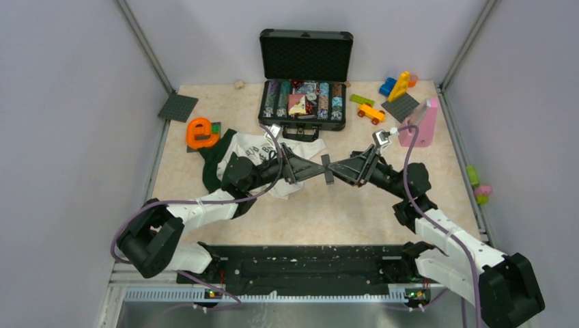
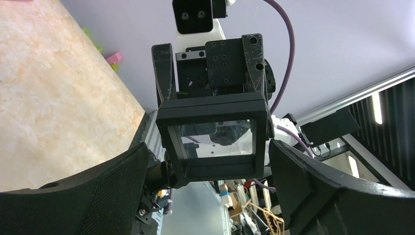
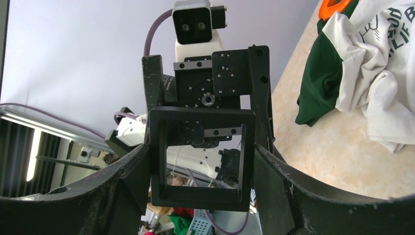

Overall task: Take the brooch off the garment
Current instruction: Open the brooch box.

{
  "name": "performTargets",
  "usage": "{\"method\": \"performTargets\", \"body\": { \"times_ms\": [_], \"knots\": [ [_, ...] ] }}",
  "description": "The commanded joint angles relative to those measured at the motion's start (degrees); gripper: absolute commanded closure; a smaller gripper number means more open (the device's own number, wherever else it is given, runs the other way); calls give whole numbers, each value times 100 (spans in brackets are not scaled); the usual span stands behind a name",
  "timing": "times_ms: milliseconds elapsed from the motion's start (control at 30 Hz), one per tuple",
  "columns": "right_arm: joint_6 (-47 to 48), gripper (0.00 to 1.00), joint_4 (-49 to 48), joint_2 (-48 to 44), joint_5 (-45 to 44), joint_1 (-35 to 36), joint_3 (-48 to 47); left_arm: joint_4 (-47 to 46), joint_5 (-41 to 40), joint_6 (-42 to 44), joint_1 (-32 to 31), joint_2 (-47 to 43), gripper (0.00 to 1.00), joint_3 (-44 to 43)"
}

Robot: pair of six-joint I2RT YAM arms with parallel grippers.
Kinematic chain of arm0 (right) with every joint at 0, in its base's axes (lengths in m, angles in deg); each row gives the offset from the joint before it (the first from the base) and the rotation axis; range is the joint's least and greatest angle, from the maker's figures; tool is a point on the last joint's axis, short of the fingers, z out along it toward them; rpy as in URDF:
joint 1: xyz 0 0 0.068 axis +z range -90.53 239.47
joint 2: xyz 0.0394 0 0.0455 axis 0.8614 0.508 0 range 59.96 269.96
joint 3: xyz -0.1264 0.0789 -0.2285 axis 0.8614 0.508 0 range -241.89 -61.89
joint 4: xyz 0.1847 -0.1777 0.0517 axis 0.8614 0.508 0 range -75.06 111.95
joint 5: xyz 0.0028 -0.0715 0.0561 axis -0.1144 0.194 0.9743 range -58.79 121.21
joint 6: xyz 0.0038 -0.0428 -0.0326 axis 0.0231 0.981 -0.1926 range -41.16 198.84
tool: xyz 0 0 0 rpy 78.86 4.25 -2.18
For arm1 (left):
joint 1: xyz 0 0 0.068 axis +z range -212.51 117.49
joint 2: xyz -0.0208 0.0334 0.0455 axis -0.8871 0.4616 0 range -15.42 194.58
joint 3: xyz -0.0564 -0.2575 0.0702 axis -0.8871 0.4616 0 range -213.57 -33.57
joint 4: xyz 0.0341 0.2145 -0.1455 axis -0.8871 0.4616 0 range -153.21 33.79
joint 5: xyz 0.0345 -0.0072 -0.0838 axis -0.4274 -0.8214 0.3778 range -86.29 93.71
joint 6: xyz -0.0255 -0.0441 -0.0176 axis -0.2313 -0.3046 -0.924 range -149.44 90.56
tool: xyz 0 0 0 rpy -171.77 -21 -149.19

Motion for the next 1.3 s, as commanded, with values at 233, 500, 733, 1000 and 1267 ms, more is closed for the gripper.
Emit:
{"method": "performTargets", "body": {
  "times_ms": [233, 500, 733, 1000, 1267],
  "knots": [
    [53, 39, -311, -14, -140, 224, -77, -456, -120, 5, -80, -10, 6, -55],
    [77, 39, -325, 8, -169, 237, -76, -510, 78, -5, -89, 79, 50, -76],
    [-166, 39, -717, -7, -118, 231, 45, -517, 46, 13, -89, 93, 58, -47],
    [12, 39, -236, -243, -187, 163, -83, -315, -40, 190, 104, -227, 57, 364],
    [520, 39, 841, -546, -378, 91, -305, 890, -214, 837, 279, -963, 53, 612]
  ]
}}
